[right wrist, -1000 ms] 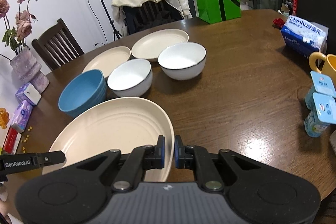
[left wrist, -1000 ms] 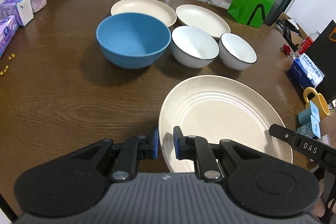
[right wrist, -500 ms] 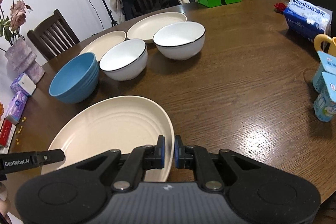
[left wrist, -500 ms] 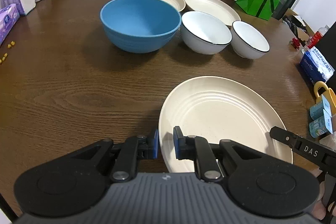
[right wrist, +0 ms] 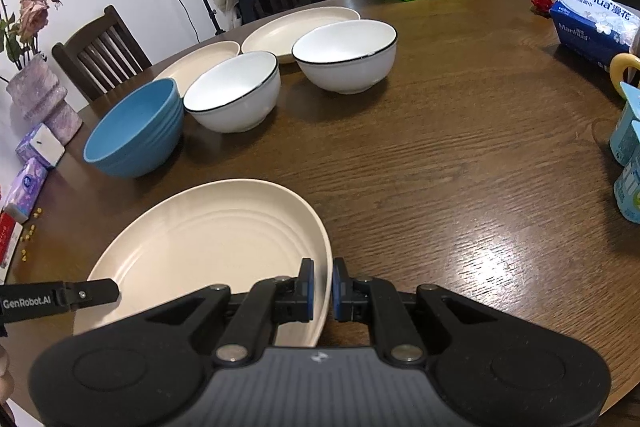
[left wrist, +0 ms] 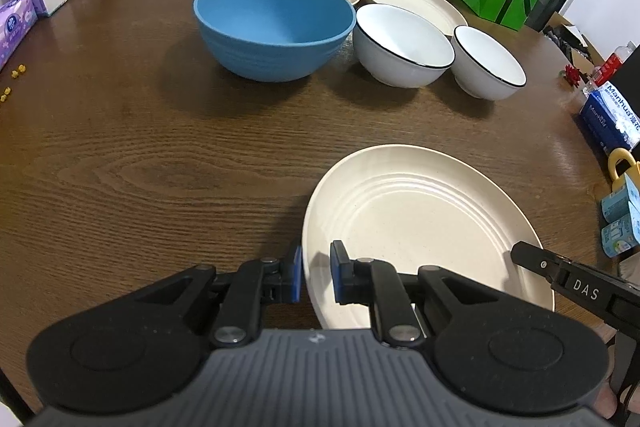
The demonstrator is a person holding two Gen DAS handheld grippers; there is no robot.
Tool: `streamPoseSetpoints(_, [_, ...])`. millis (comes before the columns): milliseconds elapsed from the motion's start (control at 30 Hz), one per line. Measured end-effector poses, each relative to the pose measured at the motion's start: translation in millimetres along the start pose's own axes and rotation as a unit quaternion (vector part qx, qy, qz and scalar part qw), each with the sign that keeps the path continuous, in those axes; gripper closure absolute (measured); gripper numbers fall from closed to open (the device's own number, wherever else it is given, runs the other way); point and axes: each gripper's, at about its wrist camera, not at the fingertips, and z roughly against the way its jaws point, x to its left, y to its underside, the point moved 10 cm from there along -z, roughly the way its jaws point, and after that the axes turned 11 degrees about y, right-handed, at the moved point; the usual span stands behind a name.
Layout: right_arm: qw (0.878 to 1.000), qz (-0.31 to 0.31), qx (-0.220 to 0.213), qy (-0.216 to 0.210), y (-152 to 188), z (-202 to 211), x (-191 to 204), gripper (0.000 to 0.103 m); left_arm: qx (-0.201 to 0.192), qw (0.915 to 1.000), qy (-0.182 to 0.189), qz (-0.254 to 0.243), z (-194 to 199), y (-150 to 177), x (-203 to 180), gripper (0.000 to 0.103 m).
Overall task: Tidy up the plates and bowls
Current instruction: 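Carry the cream plate away from the vase and lower it onto the table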
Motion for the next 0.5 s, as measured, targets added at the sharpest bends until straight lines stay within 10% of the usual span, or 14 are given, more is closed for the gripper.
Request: streamPoseSetpoints(500, [1.000, 0.005, 0.012, 0.007, 9, -14, -2, 0.093, 0.017, 0.9998, -0.001, 0.008, -15, 11, 6, 0.089])
